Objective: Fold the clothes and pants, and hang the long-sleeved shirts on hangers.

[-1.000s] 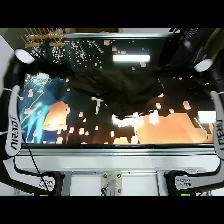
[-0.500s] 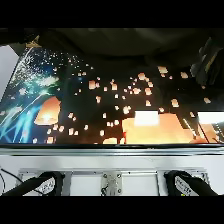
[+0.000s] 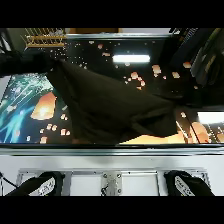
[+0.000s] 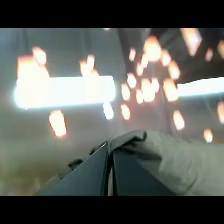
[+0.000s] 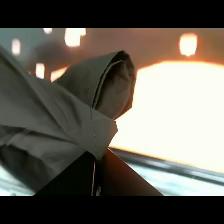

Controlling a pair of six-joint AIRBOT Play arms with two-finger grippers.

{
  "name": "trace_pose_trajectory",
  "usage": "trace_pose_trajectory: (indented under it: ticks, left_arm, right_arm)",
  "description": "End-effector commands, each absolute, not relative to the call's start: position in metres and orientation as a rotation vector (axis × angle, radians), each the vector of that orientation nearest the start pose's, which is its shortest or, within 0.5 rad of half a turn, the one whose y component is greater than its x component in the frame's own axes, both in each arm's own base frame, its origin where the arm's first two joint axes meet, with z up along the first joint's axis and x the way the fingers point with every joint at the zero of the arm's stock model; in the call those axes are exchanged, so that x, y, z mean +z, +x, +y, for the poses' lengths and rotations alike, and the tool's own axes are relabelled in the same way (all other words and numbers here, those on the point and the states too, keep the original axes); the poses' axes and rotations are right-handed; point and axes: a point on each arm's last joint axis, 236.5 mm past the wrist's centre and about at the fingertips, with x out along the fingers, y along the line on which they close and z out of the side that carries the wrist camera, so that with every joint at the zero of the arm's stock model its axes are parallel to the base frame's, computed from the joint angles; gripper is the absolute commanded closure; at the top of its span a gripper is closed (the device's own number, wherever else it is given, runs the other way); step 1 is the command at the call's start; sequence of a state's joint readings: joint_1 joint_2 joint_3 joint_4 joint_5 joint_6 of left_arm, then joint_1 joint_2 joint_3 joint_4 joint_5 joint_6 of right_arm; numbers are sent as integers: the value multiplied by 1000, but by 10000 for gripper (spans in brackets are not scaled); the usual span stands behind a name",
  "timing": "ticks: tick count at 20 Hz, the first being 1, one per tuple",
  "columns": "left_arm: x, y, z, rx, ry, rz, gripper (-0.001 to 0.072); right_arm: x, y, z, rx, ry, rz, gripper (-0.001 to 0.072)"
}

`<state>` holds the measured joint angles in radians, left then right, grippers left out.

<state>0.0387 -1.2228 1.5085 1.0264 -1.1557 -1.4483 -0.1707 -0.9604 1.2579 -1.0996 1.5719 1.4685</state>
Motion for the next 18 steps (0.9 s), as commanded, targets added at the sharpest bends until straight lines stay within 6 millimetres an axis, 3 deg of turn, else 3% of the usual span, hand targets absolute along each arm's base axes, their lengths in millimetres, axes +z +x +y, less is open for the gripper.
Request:
trace_pose_trajectory:
  ticks: [1,2,3,4,5,8,10,13,15,16,18]
  left_arm:
    - [128,454,-109,-384,-352,962,698]
    - [113,466,-116,-389,-353,981,698]
    - [101,475,-123,-396,-351,1000,698]
    - [91,483,-128,-405,-348,1020,698]
    - [85,488,-133,-417,-343,1041,697]
    - [66,492,-140,-449,-328,1130,698]
    - [54,490,-141,-458,-327,1178,698]
    - [44,489,-140,-452,-332,1199,697]
    - [43,487,-138,-452,-332,1206,698]
    - [44,488,-137,-450,-335,1205,698]
    - [44,489,-136,-448,-335,1200,697]
  right_arm:
    - [62,306,54,225,444,1278,709]
    - [51,324,49,196,463,1242,675]
    - [44,338,48,190,477,1220,484]
    - [40,349,49,206,481,1196,209]
    - [36,357,46,205,471,1177,62]
    - [38,382,34,156,463,1080,63]
    - [35,398,25,122,458,1030,106]
    - [-6,411,-4,44,419,1085,106]
    - [-38,411,-21,1,483,1157,106]
    - [-52,408,-24,-6,521,1197,105]
    - [-67,400,0,124,542,1266,107]
